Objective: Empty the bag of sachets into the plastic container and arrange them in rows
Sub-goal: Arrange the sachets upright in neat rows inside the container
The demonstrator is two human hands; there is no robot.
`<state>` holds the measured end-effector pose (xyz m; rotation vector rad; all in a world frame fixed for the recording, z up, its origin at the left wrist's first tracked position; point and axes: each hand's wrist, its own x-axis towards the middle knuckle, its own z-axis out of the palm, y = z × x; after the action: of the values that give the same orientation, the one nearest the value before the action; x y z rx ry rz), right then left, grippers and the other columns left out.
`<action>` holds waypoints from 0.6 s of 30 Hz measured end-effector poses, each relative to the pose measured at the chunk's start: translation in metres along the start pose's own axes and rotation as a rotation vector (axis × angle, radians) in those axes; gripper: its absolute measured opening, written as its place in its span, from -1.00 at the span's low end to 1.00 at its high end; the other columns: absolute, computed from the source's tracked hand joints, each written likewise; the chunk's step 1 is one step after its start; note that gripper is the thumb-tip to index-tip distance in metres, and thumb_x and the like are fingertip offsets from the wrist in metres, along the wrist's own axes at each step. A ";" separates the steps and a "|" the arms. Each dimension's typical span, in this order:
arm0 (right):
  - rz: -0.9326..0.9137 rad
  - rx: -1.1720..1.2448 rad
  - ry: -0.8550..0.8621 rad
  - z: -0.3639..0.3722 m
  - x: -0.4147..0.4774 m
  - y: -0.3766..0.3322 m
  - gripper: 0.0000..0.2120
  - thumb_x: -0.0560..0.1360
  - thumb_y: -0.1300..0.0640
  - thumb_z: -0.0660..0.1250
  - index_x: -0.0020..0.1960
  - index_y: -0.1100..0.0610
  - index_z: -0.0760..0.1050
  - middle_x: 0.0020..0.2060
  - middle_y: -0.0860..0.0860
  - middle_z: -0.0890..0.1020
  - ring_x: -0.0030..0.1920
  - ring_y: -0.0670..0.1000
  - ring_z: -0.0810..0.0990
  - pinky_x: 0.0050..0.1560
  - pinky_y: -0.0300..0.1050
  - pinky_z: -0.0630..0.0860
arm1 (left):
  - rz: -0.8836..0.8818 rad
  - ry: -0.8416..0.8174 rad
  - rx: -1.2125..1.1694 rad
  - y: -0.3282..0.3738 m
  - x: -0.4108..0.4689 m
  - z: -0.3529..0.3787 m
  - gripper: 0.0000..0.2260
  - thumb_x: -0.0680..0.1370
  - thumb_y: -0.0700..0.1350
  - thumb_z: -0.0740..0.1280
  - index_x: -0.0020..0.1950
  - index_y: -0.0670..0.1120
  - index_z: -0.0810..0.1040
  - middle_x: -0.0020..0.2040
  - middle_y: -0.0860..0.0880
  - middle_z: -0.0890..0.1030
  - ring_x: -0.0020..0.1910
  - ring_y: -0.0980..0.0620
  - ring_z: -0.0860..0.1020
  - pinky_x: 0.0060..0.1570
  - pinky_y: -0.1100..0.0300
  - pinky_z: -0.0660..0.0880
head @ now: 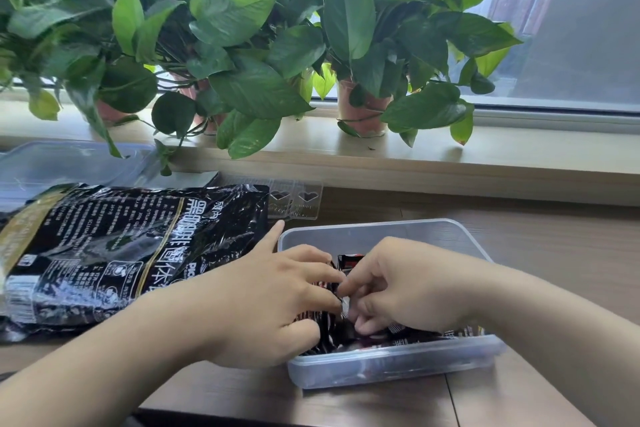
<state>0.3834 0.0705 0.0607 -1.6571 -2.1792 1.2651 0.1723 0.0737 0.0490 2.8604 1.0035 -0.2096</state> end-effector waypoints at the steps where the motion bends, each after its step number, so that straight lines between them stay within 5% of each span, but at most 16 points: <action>1: -0.032 0.008 0.014 -0.005 -0.002 0.000 -0.74 0.57 0.33 0.30 0.18 0.16 0.65 -0.07 0.07 0.76 -0.06 0.00 0.76 0.11 -0.06 0.66 | 0.003 -0.005 -0.004 0.000 0.000 0.000 -0.38 0.41 0.13 -0.10 0.42 0.25 0.41 0.54 0.27 0.24 0.53 0.30 -0.08 0.49 -0.32 -0.31; 5: -0.163 0.055 0.182 -0.025 -0.012 0.007 -0.67 0.56 0.38 0.26 0.09 0.06 0.68 -0.07 0.00 0.75 -0.07 -0.09 0.73 0.02 -0.22 0.65 | 0.022 -0.019 0.008 -0.001 0.000 -0.001 -0.42 0.44 0.13 -0.08 0.42 0.22 0.41 0.55 0.26 0.25 0.56 0.29 -0.10 0.48 -0.28 -0.38; 8: -0.272 -0.369 0.287 -0.033 -0.010 0.020 -0.66 0.56 0.26 0.29 0.10 -0.11 0.69 0.02 -0.26 0.68 0.07 -0.19 0.62 0.18 -0.19 0.53 | 0.026 -0.028 0.011 0.000 0.001 -0.002 -0.44 0.45 0.12 -0.04 0.41 0.20 0.42 0.53 0.27 0.29 0.56 0.27 -0.06 0.48 -0.30 -0.36; 13: -0.332 -0.485 0.125 -0.026 0.005 0.034 -0.63 0.60 0.25 0.28 0.21 -0.13 0.66 0.15 -0.21 0.59 0.17 -0.19 0.52 0.27 -0.26 0.38 | 0.038 -0.020 0.015 -0.001 0.002 -0.003 -0.41 0.42 0.13 -0.05 0.42 0.21 0.41 0.47 0.27 0.35 0.53 0.28 0.01 0.48 -0.33 -0.35; 18: -0.278 -0.559 -0.072 -0.021 0.012 0.035 -0.53 0.63 0.15 0.15 0.33 -0.37 0.48 0.15 -0.16 0.36 0.21 -0.14 0.28 0.36 -0.24 0.17 | 0.034 -0.035 0.022 -0.002 0.002 -0.004 -0.42 0.42 0.13 -0.03 0.42 0.23 0.40 0.41 0.25 0.40 0.48 0.27 0.07 0.48 -0.32 -0.34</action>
<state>0.4154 0.0934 0.0462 -1.3888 -2.8676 0.6879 0.1729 0.0766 0.0521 2.8802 0.9518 -0.2677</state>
